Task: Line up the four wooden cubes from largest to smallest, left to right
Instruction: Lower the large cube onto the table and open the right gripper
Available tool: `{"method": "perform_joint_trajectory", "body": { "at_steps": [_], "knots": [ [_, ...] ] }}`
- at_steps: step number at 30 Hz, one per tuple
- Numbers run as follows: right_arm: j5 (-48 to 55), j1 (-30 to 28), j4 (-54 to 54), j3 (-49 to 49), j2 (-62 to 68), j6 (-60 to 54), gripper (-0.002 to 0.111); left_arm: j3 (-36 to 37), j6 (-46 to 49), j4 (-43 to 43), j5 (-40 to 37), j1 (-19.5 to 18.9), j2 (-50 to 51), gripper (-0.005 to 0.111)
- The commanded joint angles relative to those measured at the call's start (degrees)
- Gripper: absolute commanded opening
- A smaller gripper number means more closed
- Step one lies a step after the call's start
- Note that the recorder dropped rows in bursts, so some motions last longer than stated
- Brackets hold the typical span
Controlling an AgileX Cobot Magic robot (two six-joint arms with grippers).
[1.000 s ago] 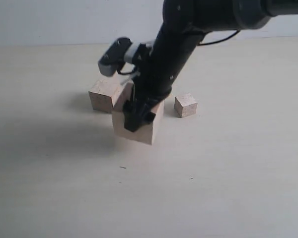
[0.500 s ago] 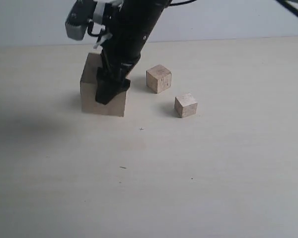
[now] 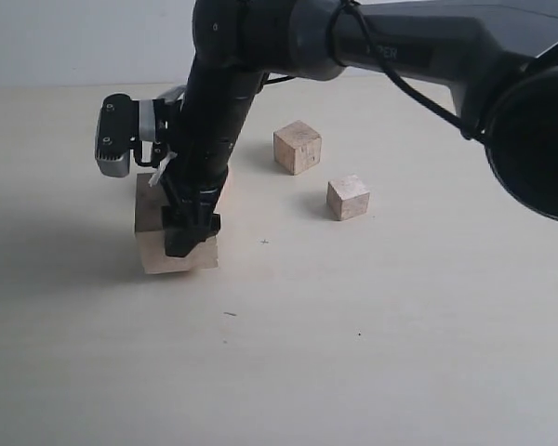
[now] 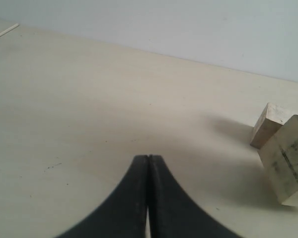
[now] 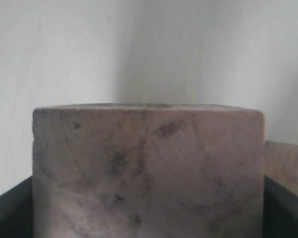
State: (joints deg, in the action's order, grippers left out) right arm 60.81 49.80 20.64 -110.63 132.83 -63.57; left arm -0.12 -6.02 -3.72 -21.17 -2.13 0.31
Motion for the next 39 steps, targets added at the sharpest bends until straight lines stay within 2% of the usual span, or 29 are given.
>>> {"method": "perform_joint_trajectory", "body": {
  "at_steps": [1, 14, 25, 27, 28, 29, 30, 32, 34, 36, 39],
  "knots": [
    [-1.46, 0.21, -1.12, -1.37, 1.41, 1.83, 0.000, 0.12, -0.08, 0.11, 0.32, 0.18, -0.31, 0.000],
    [-4.10, 0.21, -2.18, -6.24, 5.58, 5.11, 0.000, 0.12, -0.08, 0.11, 0.32, 0.18, -0.31, 0.000],
    [-3.49, 0.21, -2.30, -6.29, 6.84, 5.11, 0.001, 0.12, -0.08, 0.11, 0.32, 0.18, -0.31, 0.000],
    [-3.49, 0.21, -2.30, -6.29, 6.84, 6.66, 0.011, 0.12, -0.08, 0.11, 0.32, 0.18, -0.31, 0.000],
    [-3.49, 0.21, -2.30, -6.29, 6.84, 6.84, 0.023, 0.12, -0.08, 0.11, 0.32, 0.18, -0.31, 0.000],
    [-3.49, 0.21, -2.30, -6.29, 6.84, 6.84, 0.029, 0.12, -0.08, 0.11, 0.32, 0.18, -0.31, 0.000],
    [-3.49, 0.21, -2.30, -6.29, 6.84, 6.84, 0.046, 0.12, -0.08, 0.11, 0.32, 0.18, -0.31, 0.000],
    [-3.49, 0.21, -2.30, -6.29, 6.49, 6.84, 0.071, 0.12, -0.08, 0.11, 0.32, 0.18, -0.31, 0.000],
    [-3.72, 0.21, -2.30, -6.29, 6.25, 6.84, 0.090, 0.12, -0.08, 0.11, 0.32, 0.18, -0.31, 0.000],
    [-3.72, 0.21, -2.20, -6.29, 5.82, 6.84, 0.097, 0.12, -0.08, 0.11, 0.32, 0.18, -0.31, 0.000],
    [-3.72, 0.21, -2.20, -6.29, 4.83, 6.84, 0.098, 0.12, -0.08, 0.11, 0.32, 0.18, -0.31, 0.000]
  ]
}}
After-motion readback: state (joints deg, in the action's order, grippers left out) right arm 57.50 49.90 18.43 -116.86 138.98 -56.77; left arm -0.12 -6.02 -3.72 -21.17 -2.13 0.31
